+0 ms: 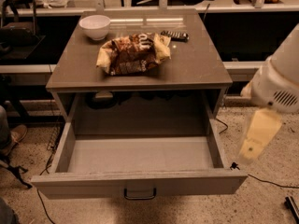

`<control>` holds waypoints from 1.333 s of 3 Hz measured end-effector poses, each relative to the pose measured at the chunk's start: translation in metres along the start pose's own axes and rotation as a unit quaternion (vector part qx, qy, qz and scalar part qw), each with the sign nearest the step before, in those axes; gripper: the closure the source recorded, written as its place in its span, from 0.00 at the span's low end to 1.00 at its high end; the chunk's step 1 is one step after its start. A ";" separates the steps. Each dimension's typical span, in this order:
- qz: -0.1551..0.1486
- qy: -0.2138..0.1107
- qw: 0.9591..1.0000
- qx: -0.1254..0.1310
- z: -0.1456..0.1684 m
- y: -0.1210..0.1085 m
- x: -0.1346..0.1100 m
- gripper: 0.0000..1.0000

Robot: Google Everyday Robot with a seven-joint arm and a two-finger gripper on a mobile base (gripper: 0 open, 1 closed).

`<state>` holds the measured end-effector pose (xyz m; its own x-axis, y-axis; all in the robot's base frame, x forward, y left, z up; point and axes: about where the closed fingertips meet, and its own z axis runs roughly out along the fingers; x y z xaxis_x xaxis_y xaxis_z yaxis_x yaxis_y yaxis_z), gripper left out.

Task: Close top drawer

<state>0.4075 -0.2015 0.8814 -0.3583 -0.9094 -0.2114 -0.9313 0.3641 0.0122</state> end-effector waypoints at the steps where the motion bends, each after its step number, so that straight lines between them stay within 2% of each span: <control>1: 0.057 0.029 0.996 -0.059 0.059 0.035 0.025 0.00; 2: 0.107 0.062 0.988 -0.095 0.098 0.076 0.046 0.00; 3: 0.139 0.084 0.981 -0.105 0.119 0.103 0.055 0.00; 4: 0.164 0.092 0.975 -0.119 0.136 0.124 0.059 0.00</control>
Offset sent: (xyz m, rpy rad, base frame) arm -0.1366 0.0135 -0.1541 -0.0721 0.4020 -0.2699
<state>0.2797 -0.1828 0.7370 -0.6243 -0.7809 0.0212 -0.7460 0.6041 0.2804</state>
